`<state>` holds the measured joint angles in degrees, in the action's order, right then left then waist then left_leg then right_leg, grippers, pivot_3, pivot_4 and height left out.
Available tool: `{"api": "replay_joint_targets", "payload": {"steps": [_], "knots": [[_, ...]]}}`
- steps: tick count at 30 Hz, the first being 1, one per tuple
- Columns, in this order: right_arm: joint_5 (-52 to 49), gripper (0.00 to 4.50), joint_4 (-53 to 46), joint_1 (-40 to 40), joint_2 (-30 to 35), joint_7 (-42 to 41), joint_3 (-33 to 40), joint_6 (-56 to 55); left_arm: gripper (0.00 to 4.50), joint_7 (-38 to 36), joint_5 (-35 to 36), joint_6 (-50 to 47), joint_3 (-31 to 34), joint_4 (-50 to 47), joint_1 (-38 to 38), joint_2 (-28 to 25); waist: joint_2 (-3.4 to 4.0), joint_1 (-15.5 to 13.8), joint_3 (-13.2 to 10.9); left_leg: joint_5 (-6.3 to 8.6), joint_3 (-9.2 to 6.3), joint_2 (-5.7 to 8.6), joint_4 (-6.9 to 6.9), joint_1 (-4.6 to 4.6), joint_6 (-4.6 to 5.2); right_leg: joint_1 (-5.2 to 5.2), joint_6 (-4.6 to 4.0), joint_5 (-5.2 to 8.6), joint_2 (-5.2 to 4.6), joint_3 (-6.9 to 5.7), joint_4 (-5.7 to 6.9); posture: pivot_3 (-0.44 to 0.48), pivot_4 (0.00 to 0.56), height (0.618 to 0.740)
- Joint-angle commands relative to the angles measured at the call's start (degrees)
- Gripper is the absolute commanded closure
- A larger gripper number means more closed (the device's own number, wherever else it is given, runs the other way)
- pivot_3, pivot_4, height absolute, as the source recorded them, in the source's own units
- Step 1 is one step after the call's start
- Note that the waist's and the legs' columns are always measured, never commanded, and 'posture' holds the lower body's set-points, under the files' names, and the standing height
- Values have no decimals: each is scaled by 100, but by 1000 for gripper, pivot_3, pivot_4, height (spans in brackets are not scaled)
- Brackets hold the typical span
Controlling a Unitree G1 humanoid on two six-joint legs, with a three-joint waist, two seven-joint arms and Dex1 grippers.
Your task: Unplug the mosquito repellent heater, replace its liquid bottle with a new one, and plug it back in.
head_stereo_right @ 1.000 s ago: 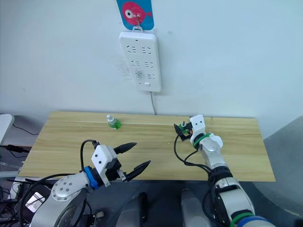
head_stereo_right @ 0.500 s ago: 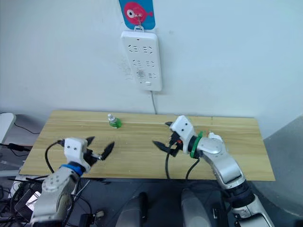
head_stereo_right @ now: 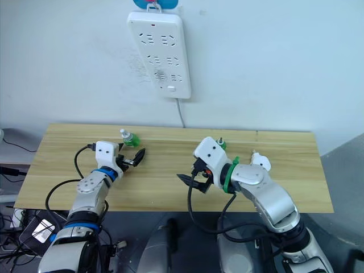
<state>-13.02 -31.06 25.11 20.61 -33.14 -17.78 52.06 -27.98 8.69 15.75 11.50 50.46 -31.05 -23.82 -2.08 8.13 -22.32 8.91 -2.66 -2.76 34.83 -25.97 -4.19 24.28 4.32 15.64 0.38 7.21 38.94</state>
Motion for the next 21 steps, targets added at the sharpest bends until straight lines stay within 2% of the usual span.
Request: {"api": "replay_joint_targets", "payload": {"steps": [1,11,14,19,21], "knots": [[-184,14,-283,-49,38,23,123,87,0,152,-127,434,10,495,-201,-17,-2,13,-37,0,-1,0,0,0,0,0,0,0,0,0,0,-311,493,735],[-439,14,-562,-134,243,85,201,365,0,557,-220,833,54,1529,-981,40,-10,84,-60,-2,8,2,1,0,-4,-1,2,1,-3,6,-6,-333,485,735],[-520,0,-658,-180,280,138,224,457,535,634,-247,901,70,1684,-1113,43,-11,121,-63,-2,7,2,-5,0,-5,0,3,1,-3,5,-7,-338,486,735],[-553,0,-774,-297,350,188,230,479,2122,481,-238,995,40,1663,-1051,63,-11,167,-66,-2,7,2,-10,0,-6,1,6,3,-3,5,-8,-338,479,735],[-553,0,-765,-339,369,189,230,406,2269,391,-267,1072,-1,1535,-898,12,-11,174,-66,-2,7,2,-14,0,-6,2,6,3,-3,5,-9,-328,470,735]]}}
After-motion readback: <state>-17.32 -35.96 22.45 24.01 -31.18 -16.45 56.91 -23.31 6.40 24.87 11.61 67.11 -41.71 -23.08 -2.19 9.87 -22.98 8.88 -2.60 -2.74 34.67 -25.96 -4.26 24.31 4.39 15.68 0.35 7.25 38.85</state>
